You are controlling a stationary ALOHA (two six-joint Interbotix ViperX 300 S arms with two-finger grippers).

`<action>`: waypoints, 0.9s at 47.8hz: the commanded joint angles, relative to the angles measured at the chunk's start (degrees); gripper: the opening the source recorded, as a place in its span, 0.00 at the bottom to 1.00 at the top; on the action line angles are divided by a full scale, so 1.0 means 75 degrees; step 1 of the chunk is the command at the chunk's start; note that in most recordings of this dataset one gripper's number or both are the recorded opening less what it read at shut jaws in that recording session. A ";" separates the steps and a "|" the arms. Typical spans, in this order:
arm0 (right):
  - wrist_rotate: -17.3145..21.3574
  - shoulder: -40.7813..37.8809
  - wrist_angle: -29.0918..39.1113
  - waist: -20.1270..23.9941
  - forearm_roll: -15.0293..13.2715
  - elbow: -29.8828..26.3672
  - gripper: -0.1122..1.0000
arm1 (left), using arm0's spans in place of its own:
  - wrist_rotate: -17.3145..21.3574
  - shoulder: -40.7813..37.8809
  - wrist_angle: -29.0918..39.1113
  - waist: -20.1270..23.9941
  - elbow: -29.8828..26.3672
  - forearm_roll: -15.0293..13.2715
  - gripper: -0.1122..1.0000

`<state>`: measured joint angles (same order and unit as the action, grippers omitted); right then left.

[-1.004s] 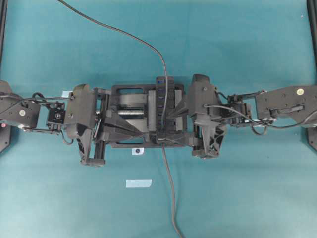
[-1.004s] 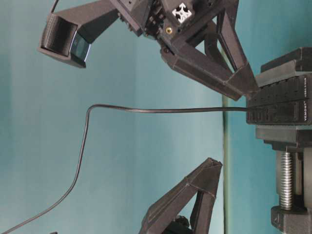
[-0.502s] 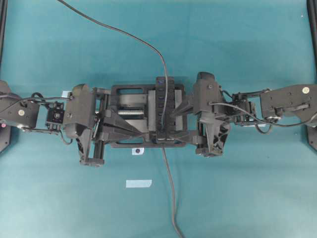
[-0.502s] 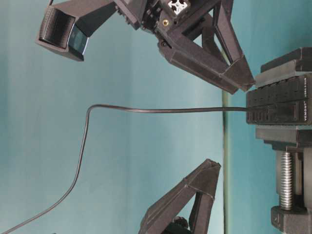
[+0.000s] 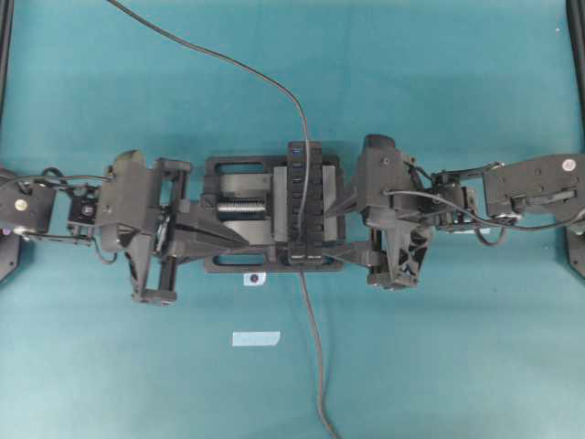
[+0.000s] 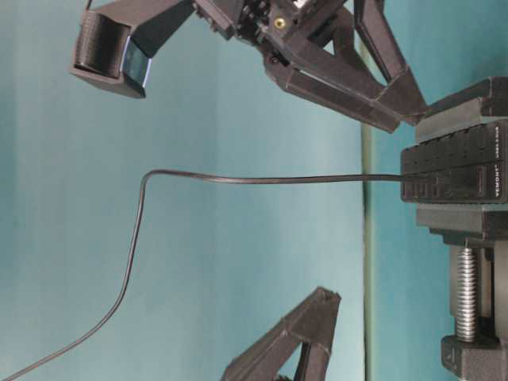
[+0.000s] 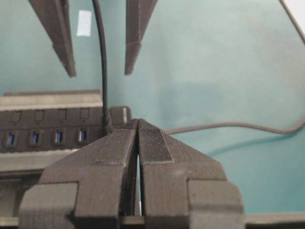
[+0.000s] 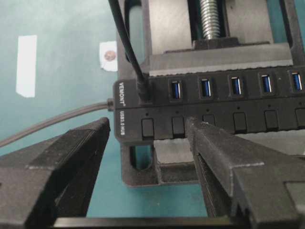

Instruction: Insert the USB into the front port of the fixed hub.

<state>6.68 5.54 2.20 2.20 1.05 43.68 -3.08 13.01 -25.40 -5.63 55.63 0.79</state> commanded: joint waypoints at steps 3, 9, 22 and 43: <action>0.0105 0.0281 -0.0035 0.0000 0.0023 -0.0082 0.75 | -0.0012 0.0258 -0.0082 -0.0023 0.0012 0.0023 0.10; 0.0105 0.0363 -0.0035 0.0000 0.0012 -0.0070 0.75 | -0.0012 0.0340 -0.0082 -0.0023 0.0059 0.0023 0.10; 0.0105 0.0527 0.0316 0.0000 0.0012 -0.0023 0.75 | -0.0012 0.0352 -0.0082 -0.0012 0.0082 0.0023 0.10; 0.0117 0.0574 0.0434 0.0000 0.0023 -0.0012 0.75 | -0.0035 0.0352 -0.0070 -0.0023 0.0070 0.0012 0.10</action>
<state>6.86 8.44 5.71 2.20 1.14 44.03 -3.16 14.68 -25.40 -5.63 56.87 0.79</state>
